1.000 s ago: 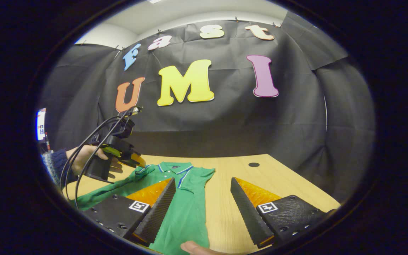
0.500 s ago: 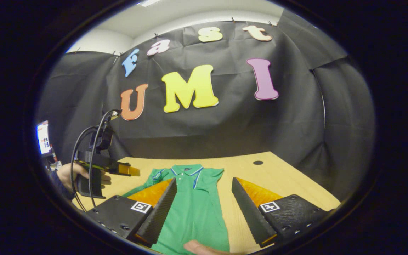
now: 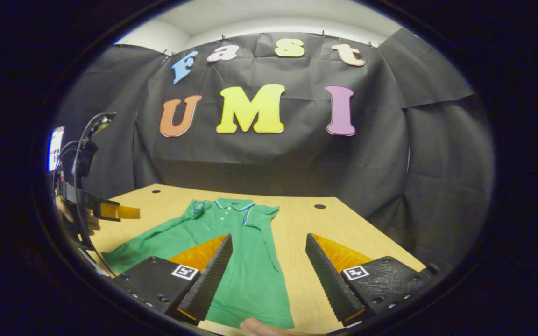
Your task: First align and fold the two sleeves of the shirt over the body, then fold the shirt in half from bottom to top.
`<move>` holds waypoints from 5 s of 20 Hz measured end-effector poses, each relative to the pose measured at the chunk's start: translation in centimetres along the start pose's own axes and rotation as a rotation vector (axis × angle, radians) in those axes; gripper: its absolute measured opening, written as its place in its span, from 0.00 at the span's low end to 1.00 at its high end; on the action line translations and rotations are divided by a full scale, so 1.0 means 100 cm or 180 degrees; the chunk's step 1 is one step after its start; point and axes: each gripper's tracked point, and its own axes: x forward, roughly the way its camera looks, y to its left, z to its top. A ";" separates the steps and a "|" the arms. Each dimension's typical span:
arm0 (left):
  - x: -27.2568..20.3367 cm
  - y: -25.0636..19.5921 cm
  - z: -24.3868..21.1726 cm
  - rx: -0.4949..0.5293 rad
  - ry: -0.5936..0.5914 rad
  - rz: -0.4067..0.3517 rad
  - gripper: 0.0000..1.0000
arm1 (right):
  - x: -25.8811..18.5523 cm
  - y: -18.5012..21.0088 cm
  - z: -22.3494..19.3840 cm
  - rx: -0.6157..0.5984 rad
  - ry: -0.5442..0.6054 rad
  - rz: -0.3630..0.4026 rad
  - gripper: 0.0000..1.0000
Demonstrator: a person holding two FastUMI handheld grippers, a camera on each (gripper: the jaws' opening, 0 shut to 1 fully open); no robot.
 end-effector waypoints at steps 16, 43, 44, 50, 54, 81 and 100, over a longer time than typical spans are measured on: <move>-0.051 0.028 -0.123 0.0210 0.0409 0.0180 1.00 | -0.021 -0.012 -0.142 0.0012 0.0947 -0.0008 0.96; -0.034 -0.018 -0.018 0.0313 -0.0693 -0.0013 0.07 | 0.018 0.001 -0.045 0.0035 0.0435 0.0207 0.00; -0.030 -0.019 -0.007 0.0313 -0.0738 -0.0021 0.07 | 0.028 0.002 -0.035 0.0032 0.0408 0.0207 0.00; 0.001 -0.019 0.053 0.0235 -0.0914 -0.0057 0.07 | 0.084 -0.001 0.022 0.0086 0.0232 0.0197 0.00; 0.038 -0.020 0.086 0.0225 -0.0931 -0.0084 0.07 | 0.128 0.002 0.058 0.0033 0.0068 0.0200 0.00; 0.342 -0.005 0.189 0.0535 -0.0689 -0.0245 0.08 | 0.470 0.016 0.060 0.0023 0.0302 -0.0117 0.00; 0.323 0.012 0.146 0.0177 -0.0675 -0.0012 0.98 | 0.454 0.021 0.019 0.0013 0.0323 0.0010 0.96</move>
